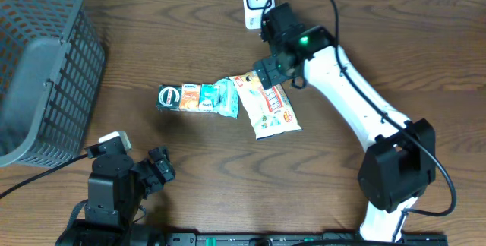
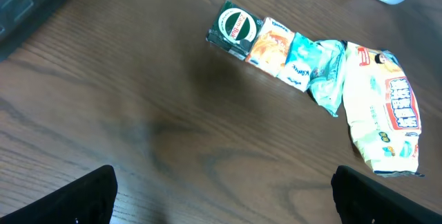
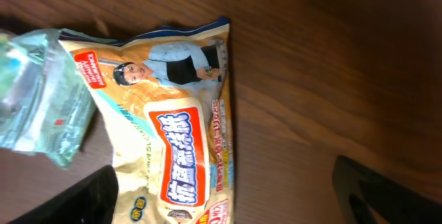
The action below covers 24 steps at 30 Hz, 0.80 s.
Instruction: Scan the item barcode
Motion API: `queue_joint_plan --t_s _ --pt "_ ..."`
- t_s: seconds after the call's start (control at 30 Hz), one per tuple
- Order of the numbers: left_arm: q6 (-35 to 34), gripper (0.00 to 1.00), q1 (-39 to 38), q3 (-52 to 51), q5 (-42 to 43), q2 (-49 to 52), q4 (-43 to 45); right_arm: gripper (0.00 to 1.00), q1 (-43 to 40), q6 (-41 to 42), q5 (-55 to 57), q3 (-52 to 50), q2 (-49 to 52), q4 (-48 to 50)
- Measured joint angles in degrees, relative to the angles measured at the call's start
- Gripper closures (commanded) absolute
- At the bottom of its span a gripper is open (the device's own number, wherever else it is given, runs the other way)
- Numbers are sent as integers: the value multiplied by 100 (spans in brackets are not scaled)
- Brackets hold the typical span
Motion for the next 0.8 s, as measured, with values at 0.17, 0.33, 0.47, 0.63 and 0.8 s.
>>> queue_joint_plan --t_s 0.17,0.33,0.47,0.63,0.8 --pt "0 2 0 0 0 0 0 19 -107 20 -304 -201 0 214" --pt "0 3 0 0 0 0 0 24 -107 39 -415 -573 0 557" --pt "0 2 0 0 0 0 2 27 -118 199 -428 -852 0 870" --pt "-2 2 0 0 0 0 0 30 -118 278 -472 -1141 0 1189" --pt "0 2 0 0 0 0 0 32 -116 321 -605 -1353 9 1303"
